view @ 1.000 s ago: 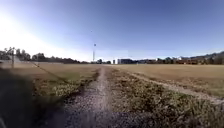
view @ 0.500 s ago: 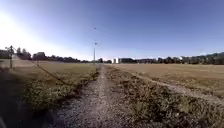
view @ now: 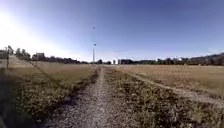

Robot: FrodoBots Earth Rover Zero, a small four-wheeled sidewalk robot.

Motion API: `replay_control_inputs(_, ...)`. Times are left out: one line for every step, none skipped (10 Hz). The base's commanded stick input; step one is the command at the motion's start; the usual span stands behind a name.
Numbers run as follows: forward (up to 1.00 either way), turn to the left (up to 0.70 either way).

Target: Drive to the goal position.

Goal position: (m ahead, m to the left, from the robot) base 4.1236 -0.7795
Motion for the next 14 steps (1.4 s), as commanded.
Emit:
replay_control_inputs(0.50, 0.50)
replay_control_inputs(0.50, 0.44)
replay_control_inputs(0.50, 0.05)
replay_control_inputs(0.50, 0.00)
replay_control_inputs(0.50, 0.00)
replay_control_inputs(0.50, 0.00)
replay_control_inputs(0.50, 0.00)
replay_control_inputs(0.50, 0.00)
replay_control_inputs(0.50, 0.00)
replay_control_inputs(0.50, 0.00)
replay_control_inputs(0.50, 0.00)
replay_control_inputs(0.50, 0.00)
replay_control_inputs(0.50, 0.00)
replay_control_inputs(0.50, 0.00)
